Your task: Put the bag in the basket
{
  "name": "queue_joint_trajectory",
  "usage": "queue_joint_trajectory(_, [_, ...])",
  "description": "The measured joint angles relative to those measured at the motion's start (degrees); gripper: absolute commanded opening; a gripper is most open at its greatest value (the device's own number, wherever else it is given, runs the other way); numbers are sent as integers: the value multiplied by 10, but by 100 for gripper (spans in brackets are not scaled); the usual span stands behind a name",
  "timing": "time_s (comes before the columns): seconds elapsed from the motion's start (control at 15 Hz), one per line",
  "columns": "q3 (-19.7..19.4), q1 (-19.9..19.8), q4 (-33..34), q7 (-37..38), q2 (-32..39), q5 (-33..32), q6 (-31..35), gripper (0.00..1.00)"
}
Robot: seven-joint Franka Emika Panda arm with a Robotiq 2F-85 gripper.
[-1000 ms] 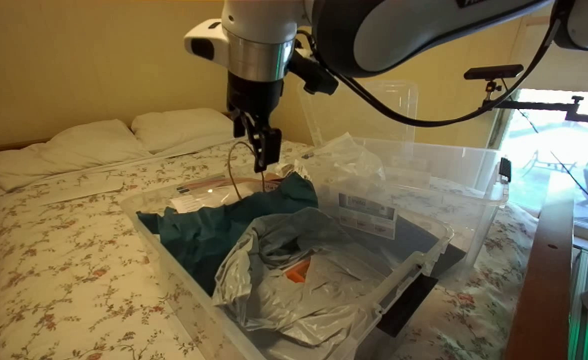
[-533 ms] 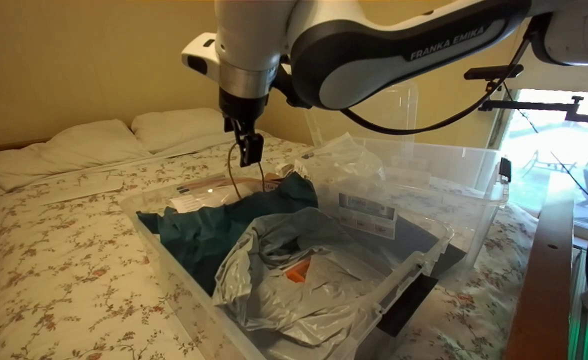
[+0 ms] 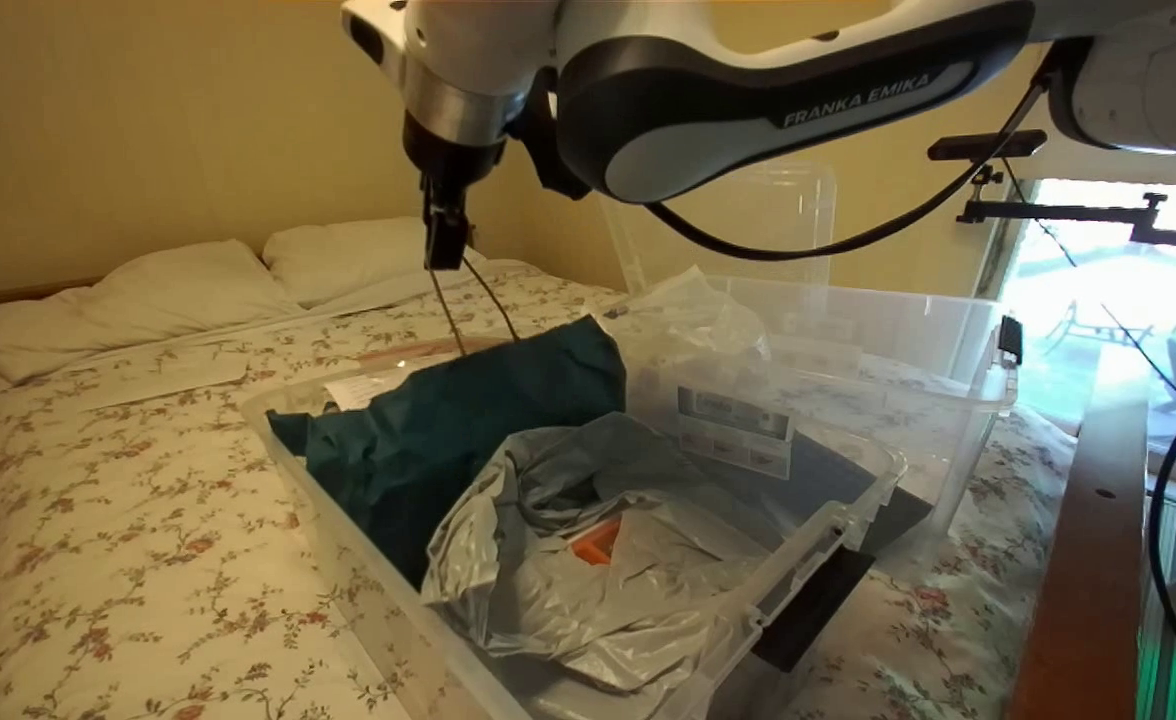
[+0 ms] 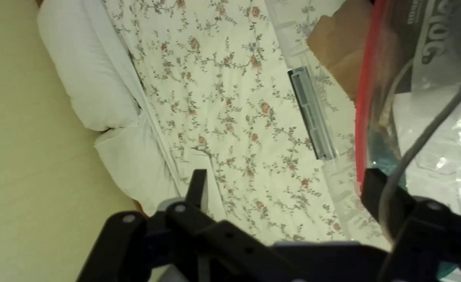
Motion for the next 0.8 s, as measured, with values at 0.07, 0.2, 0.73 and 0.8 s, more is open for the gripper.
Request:
queue_joint_trajectory(0.07, [-7, 7, 2, 20, -3, -11, 0, 100])
queue_joint_trajectory(0.2, [-24, 21, 3, 56, -13, -36, -1, 100])
queue_joint_trajectory(0.73, [-84, 88, 0, 153, -51, -130, -68, 100])
queue_joint_trajectory(0.8, [-91, 95, 0, 159, -55, -139, -80, 100])
